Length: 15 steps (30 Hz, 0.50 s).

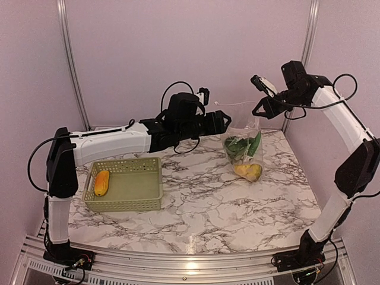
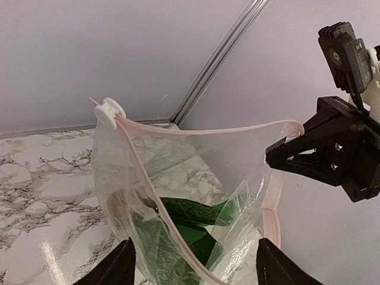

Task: Place the food in the zip-top bag and seal the zipper
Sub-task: Adjust the zipper food storage bag at the center of the board, then pick up the fake fruit from the bin.

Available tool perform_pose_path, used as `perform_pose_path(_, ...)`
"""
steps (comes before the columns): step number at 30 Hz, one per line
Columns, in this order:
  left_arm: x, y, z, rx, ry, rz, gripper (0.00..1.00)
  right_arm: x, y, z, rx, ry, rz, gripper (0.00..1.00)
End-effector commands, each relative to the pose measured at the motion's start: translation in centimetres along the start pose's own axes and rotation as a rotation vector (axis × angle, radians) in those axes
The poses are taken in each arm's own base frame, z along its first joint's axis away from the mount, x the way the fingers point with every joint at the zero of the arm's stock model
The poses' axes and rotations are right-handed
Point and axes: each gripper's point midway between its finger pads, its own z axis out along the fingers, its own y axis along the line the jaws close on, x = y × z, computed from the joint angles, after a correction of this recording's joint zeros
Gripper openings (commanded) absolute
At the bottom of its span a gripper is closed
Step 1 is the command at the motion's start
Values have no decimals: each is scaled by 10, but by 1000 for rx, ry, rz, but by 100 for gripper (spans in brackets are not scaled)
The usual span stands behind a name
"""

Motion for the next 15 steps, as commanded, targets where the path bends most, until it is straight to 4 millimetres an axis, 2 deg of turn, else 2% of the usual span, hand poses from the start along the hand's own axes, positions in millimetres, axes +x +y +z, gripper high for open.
perform_pose_path(1, -19, 0, -44, -18, -24, 119, 76, -21, 0, -13, 1, -76, -27, 0)
perform_pose_path(4, -3, 26, -79, -114, 35, 170, 79, -16, 13, -10, -73, -79, -34, 0)
perform_pose_path(6, 14, 52, -105, -200, 88, 206, 80, -11, 22, -10, -125, -81, -37, 0)
perform_pose_path(7, 25, 67, -119, -251, 134, 227, 80, -10, 26, -10, -144, -82, -36, 0)
perform_pose_path(11, 48, 128, -174, -470, 224, 266, 81, -3, 35, -9, -189, -82, -34, 0)
perform_pose_path(15, 55, 185, -215, -708, 280, 297, 81, 4, 40, -7, -217, -74, -31, 0)
